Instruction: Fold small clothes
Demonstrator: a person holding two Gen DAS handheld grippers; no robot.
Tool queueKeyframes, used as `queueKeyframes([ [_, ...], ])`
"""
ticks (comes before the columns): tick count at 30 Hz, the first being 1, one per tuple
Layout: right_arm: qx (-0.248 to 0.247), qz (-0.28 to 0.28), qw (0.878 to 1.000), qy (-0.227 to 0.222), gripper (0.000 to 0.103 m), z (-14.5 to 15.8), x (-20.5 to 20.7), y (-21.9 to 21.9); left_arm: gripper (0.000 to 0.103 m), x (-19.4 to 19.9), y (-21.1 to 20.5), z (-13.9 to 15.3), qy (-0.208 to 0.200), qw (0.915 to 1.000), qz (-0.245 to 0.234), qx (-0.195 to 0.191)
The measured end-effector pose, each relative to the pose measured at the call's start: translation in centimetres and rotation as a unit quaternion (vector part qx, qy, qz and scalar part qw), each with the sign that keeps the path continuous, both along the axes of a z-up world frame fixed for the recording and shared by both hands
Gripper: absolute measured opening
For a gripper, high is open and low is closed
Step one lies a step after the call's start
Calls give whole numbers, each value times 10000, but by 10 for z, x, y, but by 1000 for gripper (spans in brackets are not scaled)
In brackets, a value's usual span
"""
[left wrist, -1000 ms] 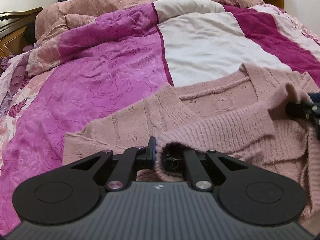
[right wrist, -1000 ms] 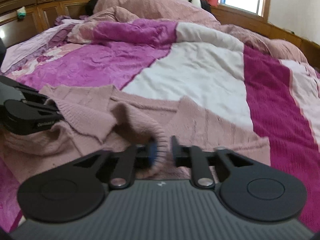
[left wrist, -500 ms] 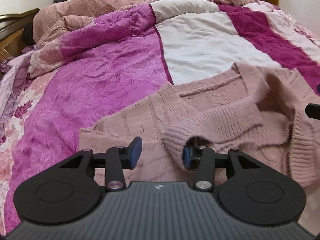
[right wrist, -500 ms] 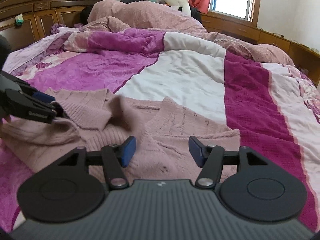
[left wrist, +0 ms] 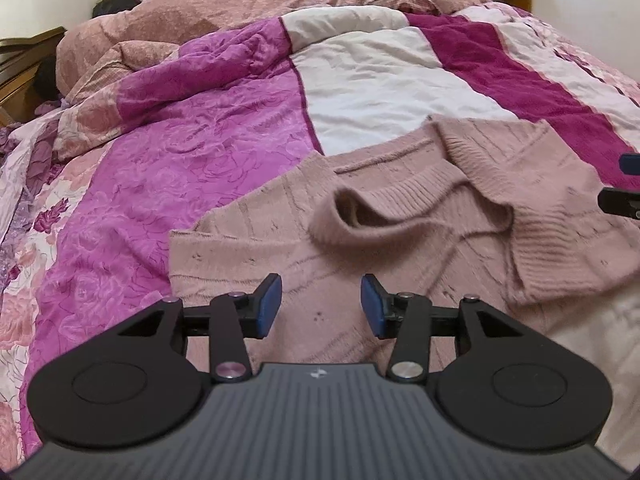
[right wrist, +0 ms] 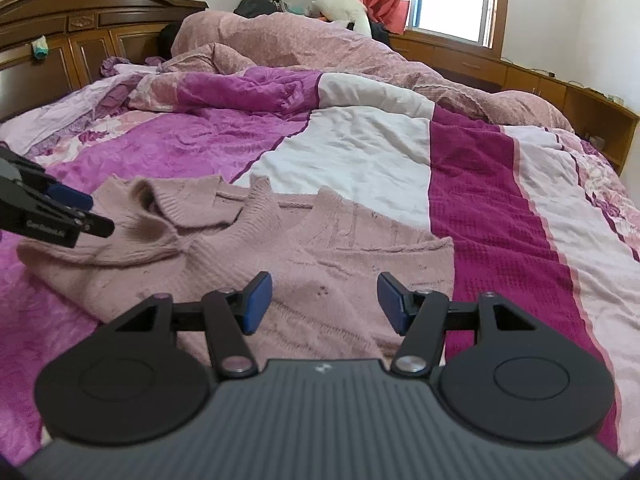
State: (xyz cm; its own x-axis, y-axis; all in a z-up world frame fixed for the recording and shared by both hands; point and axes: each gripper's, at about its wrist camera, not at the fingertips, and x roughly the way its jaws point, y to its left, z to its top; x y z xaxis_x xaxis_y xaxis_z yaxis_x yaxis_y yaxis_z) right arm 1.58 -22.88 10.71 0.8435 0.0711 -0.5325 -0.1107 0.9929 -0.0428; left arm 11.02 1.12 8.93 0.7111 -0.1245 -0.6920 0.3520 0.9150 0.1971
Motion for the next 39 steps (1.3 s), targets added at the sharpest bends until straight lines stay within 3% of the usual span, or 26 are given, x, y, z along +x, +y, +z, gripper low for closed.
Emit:
queueKeyframes([
  [13, -424, 960, 9942, 255, 60, -16, -15, 34, 53, -10, -26, -24, 257, 9976, -634, 137],
  [20, -855, 1321, 9863, 493, 58, -35, -4, 51, 62, 3, -39, -35, 5, 9970, -641, 425],
  [21, -892, 1304, 9862, 491, 49, -37, -3, 51, 64, 5, -41, -36, -30, 9971, -602, 467],
  [22, -925, 1283, 9863, 477, 32, -38, -1, 51, 64, 7, -42, -37, -62, 9970, -598, 494],
  [23, -945, 1251, 9865, 468, 24, -37, 0, 51, 64, 7, -42, -37, -117, 9969, -593, 506],
  [24, -948, 1208, 9871, 457, 16, -36, 1, 50, 62, 8, -42, -37, -191, 9968, -591, 508],
  [27, -809, 1165, 9894, 309, 10, -27, 4, 41, 21, 10, -38, -34, -219, 9975, -571, 348],
  [28, -832, 1121, 9899, 238, 10, -24, 6, 39, 16, 11, -36, -31, -236, 9980, -514, 293],
  [35, -731, 441, 9963, -16, 10, -4, 35, -5, 13, 37, 9, -10, -548, 9973, 475, 98],
  [39, -415, -142, 9990, 52, 10, -10, 60, -36, 13, 64, 49, -12, -291, 9923, 1174, -282],
])
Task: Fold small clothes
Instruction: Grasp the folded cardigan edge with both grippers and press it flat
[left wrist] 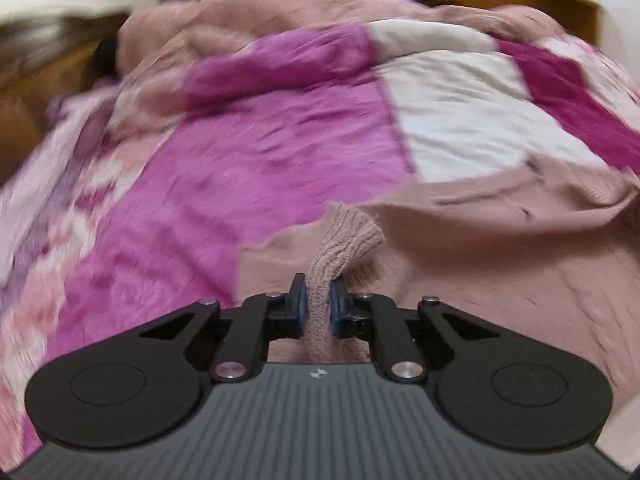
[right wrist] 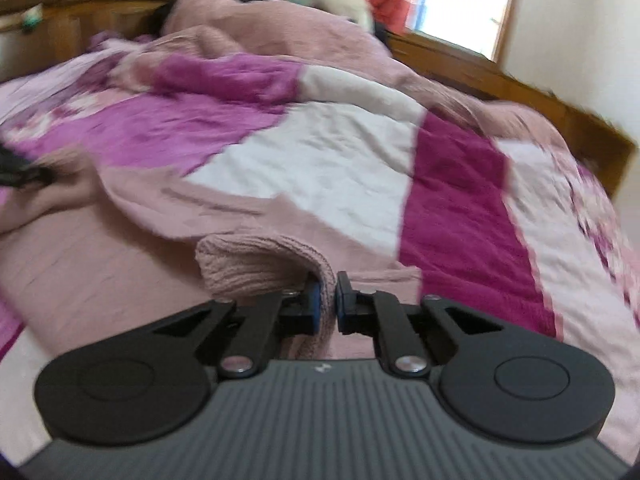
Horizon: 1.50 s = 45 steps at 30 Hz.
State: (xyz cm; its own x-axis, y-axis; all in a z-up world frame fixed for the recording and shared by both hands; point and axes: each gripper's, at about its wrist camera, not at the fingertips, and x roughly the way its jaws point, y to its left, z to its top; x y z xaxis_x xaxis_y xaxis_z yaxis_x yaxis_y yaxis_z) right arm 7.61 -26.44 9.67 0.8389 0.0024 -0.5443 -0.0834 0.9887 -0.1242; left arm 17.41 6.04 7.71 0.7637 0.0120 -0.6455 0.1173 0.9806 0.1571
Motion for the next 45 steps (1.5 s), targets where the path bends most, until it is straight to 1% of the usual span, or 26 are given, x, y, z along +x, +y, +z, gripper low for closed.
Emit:
queueKeyframes([
  [2, 369, -352, 9986, 155, 10, -9, 13, -19, 13, 15, 20, -6, 221, 9988, 269, -346],
  [3, 545, -524, 9969, 232, 12, -13, 17, -26, 13, 22, 31, -10, 356, 9970, 382, -573],
  [4, 762, -693, 9941, 326, 12, -19, 22, -34, 13, 26, 39, -14, 463, 9948, 419, -810],
  [6, 1252, -824, 9874, 513, 13, -31, 28, -47, 13, 32, 53, -18, 589, 9886, 435, -1313],
  [8, 1720, -903, 9790, 612, 13, -39, 31, -58, 13, 33, 60, -19, 602, 9861, 376, -1501],
  [11, 2310, -1014, 9656, 624, 13, -44, 29, -72, 13, 36, 62, -18, 580, 9847, 293, -1618],
  [13, 2554, -1021, 9592, 652, 13, -45, 30, -77, 14, 37, 63, -20, 611, 9824, 236, -1747],
  [14, 2604, -1012, 9580, 654, 13, -45, 33, -78, 14, 36, 63, -20, 627, 9813, 225, -1807],
  [20, 2652, -954, 9567, 722, 14, -45, 41, -82, 15, 40, 67, -19, 683, 9723, 164, -2227],
  [21, 2640, -944, 9572, 723, 16, -44, 41, -82, 15, 41, 67, -19, 705, 9718, 181, -2243],
  [23, 2599, -954, 9582, 715, 23, -43, 42, -82, 15, 46, 67, -21, 760, 9726, 234, -2183],
  [24, 2502, -944, 9615, 634, 30, -42, 42, -82, 16, 47, 67, -21, 780, 9730, 259, -2156],
  [25, 2459, -975, 9626, 584, 34, -41, 42, -82, 22, 48, 66, -22, 789, 9736, 273, -2125],
  [28, 2306, -949, 9669, 544, 34, -38, 47, -80, 32, 50, 61, -22, 744, 9769, 215, -1990],
  [31, 2166, -878, 9707, 560, 34, -36, 53, -77, 37, 53, 56, -24, 754, 9785, 203, -1908],
  [34, 2135, -813, 9712, 677, 34, -37, 62, -76, 38, 57, 54, -24, 799, 9780, 218, -1917],
  [36, 2183, -820, 9699, 704, 36, -38, 66, -77, 38, 59, 54, -23, 796, 9774, 217, -1944],
  [38, 2250, -831, 9682, 715, 44, -39, 67, -78, 34, 60, 54, -22, 776, 9781, 190, -1923],
  [39, 2299, -819, 9671, 715, 50, -40, 67, -78, 28, 59, 53, -22, 745, 9795, 177, -1866],
  [40, 2341, -784, 9665, 702, 52, -39, 66, -79, 22, 58, 52, -21, 684, 9817, 150, -1770],
  [41, 2398, -744, 9657, 665, 53, -39, 65, -79, 20, 56, 50, -20, 620, 9834, 111, -1699],
  [43, 2478, -703, 9643, 614, 59, -38, 61, -80, 16, 52, 50, -18, 527, 9845, 56, -1673],
  [45, 2454, -656, 9652, 613, 60, -38, 61, -79, 15, 52, 50, -18, 505, 9851, 62, -1643],
])
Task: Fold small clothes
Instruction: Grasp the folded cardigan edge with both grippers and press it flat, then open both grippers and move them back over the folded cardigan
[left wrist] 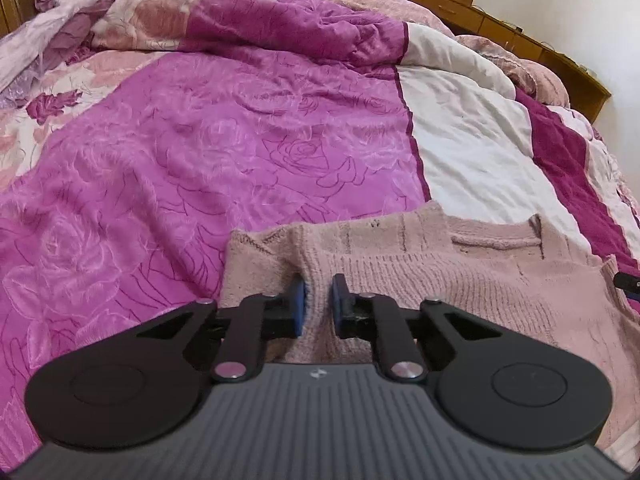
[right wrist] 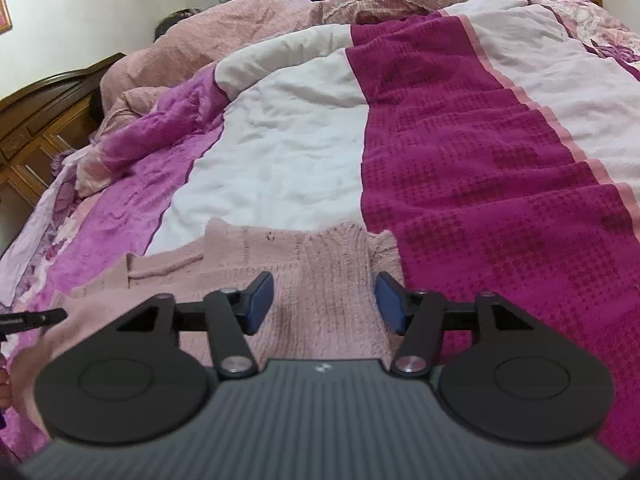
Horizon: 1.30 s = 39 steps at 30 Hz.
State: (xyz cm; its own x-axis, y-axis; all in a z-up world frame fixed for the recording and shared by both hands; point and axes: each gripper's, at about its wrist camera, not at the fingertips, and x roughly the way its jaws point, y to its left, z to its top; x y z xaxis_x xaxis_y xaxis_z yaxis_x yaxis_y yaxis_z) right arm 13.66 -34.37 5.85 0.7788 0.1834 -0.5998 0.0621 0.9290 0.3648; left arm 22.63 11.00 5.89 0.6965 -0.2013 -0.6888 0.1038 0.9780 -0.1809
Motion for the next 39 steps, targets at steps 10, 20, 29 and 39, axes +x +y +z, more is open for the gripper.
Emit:
queueKeyframes([
  [10, -336, 39, 9994, 34, 58, -6, 9, 8, 27, 17, 6, -9, 469, 9985, -27, -290],
  [20, -1210, -160, 9878, -962, 15, 18, -10, 25, 8, -11, -7, 26, -895, 9934, 76, 715],
  [29, -1374, -227, 9898, -312, 19, -18, 24, 26, 9, 26, -21, -22, -548, 9859, 246, 1562],
  [39, -1386, -575, 9880, -363, 59, 2, -6, 19, 21, 9, 6, 8, -446, 9905, 114, 1294],
])
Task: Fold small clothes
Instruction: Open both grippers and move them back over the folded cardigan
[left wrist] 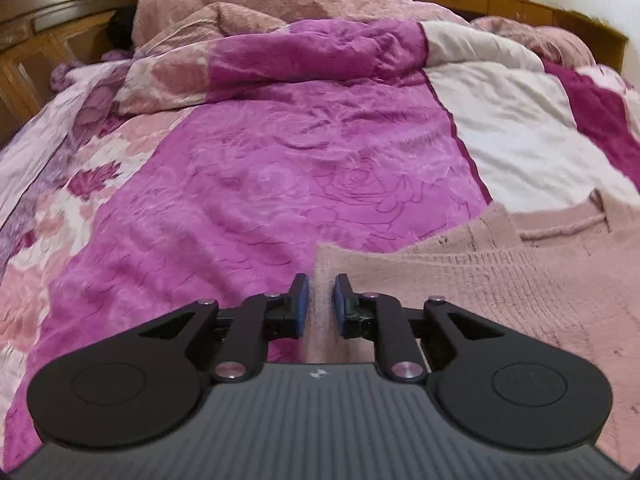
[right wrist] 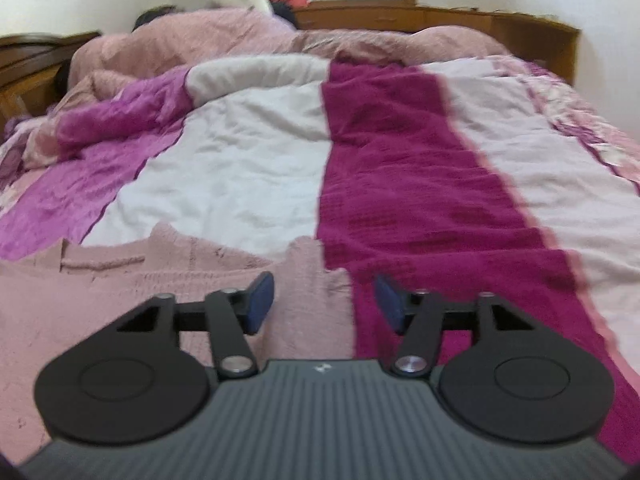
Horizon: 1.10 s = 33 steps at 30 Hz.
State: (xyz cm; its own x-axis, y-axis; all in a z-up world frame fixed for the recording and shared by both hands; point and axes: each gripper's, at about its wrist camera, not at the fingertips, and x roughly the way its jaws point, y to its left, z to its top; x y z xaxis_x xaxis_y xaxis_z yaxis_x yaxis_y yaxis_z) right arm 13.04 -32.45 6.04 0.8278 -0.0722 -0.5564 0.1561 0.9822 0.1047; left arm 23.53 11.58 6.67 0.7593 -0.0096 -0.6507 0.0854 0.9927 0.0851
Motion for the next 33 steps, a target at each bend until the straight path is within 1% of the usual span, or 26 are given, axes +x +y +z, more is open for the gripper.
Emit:
queueKeyframes([
  [3, 156, -130, 9998, 7, 59, 4, -14, -7, 29, -10, 14, 10, 15, 9998, 200, -29],
  [5, 210, -154, 9996, -85, 59, 7, -25, -7, 29, -17, 19, 16, 15, 9996, 276, -88],
  [7, 223, -95, 9993, -273, 59, 13, -37, -5, 29, -25, 22, 21, 39, 9992, 270, -281],
  [8, 238, 44, 9991, -360, 59, 15, -40, -3, 29, -30, 21, 23, 72, 9990, 228, -380],
  [10, 244, 500, 9975, -427, 58, 20, -43, 4, 29, -40, 15, 23, 129, 9987, 123, -479],
  [11, 232, 705, 9964, -401, 56, 22, -43, 8, 29, -45, 10, 23, 146, 9987, 77, -481],
  [13, 95, 992, 9946, -287, 48, 20, -37, 16, 29, -54, 0, 21, 164, 9986, -12, -497],
  [15, 84, 1100, 9937, -169, 47, 15, -28, 19, 29, -59, -9, 16, 202, 9984, -72, -525],
  [17, 232, 962, 9951, 22, 46, 7, -14, 16, 29, -58, -16, 7, 298, 9984, -67, -476],
  [19, 434, 703, 9959, 377, 45, -8, 3, 9, 29, -54, -18, -5, 431, 9983, 44, -379],
  [20, 534, 635, 9954, 488, 45, -15, 8, 6, 29, -52, -17, -9, 447, 9982, 84, -400],
  [21, 575, 637, 9954, 437, 45, -18, 10, 4, 30, -52, -15, -11, 437, 9979, 126, -471],
  [24, 372, 634, 9963, 438, 46, -17, 9, 12, 30, -50, -11, -12, 456, 9969, 215, -600],
  [26, 335, 573, 9969, 426, 46, -16, 5, 16, 30, -50, -11, -10, 471, 9965, 260, -639],
  [30, 594, 277, 9976, 236, 47, -4, -10, 13, 31, -59, -12, -1, 469, 9966, 263, -629],
  [33, 794, 20, 9968, 97, 48, 8, -31, 11, 31, -68, -12, 7, 547, 9959, 281, -661],
])
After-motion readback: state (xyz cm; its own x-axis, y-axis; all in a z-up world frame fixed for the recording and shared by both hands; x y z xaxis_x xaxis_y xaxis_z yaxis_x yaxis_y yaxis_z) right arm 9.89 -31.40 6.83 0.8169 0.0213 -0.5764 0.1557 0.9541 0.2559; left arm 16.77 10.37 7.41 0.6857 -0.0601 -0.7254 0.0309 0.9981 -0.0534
